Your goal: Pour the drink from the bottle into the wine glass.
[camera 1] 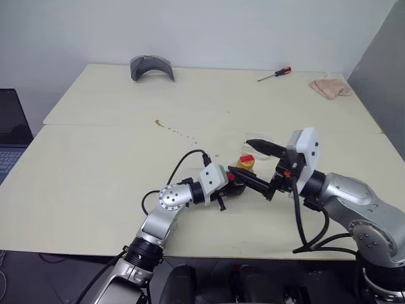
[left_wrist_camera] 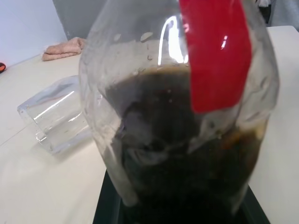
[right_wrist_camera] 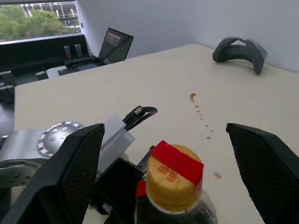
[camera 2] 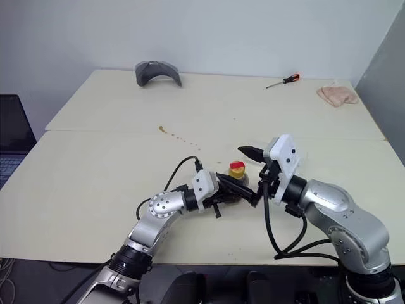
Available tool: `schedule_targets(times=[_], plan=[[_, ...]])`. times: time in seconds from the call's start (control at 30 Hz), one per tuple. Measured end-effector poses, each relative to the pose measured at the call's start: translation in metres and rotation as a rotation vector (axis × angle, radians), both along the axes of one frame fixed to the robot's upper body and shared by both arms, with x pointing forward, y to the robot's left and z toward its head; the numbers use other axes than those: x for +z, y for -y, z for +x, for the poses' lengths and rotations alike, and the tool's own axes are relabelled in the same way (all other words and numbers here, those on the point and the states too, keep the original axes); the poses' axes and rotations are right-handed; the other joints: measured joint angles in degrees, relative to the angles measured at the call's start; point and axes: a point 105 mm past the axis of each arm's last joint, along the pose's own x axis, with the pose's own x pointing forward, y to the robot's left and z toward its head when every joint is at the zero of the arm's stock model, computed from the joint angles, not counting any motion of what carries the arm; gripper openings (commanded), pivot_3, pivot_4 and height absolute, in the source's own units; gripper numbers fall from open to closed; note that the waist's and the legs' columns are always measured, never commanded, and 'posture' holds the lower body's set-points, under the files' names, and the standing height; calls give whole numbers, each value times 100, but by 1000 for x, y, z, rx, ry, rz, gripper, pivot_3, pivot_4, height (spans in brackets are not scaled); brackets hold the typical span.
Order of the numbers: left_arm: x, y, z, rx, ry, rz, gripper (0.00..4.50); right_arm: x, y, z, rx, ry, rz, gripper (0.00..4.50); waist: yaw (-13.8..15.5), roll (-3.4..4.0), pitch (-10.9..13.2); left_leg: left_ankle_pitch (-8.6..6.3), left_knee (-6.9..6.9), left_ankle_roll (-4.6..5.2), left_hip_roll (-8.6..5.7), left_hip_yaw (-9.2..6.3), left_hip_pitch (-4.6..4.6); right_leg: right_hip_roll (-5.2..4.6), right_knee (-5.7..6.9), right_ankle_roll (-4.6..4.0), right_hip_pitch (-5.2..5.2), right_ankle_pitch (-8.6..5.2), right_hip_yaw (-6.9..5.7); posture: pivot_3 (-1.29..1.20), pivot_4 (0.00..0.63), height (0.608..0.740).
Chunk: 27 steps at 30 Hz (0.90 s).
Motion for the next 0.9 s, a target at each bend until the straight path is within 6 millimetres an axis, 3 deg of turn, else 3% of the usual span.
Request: schedule_targets(times=[0.1,0.23,0.5,0.67,0.8,0.9], plan=[[0,0,0,2,-2,0,738,-2,6,9,-46,13,0,4440,4,0,0,0,-1,0,0,0,0,0,0,-7,0,4,0,0,150,740],[-1,1,0,2,-3,1,738,-5,12,7,-40,9,2,4440,8,0,0,0,-1,0,1,0,0,-1,0,-13,0,7,0,0,150,740],[-4,-2,2,10,-13,11,737,-22,59,-8,-68,-131,-47,4440,5,0,0,0,0,0,2,2,1,0,0,-12,2,7,2,0,150,740],[-3,1,2,3,-8,5,737,-14,28,-24,76,-134,-11,4440,-61,1,0,0,-2,0,7,-7,6,14,4,0,1,0,2,0,150,740],[-1,2,2,-1,-2,3,737,-1,5,-18,98,-81,40,4440,-62,1,0,0,-2,0,4,-6,3,13,2,1,1,-1,1,0,150,740],[-1,1,2,0,-1,3,723,0,1,-9,62,-63,35,4440,-48,1,0,0,-1,0,-1,-2,0,7,0,1,1,-1,1,0,150,740]])
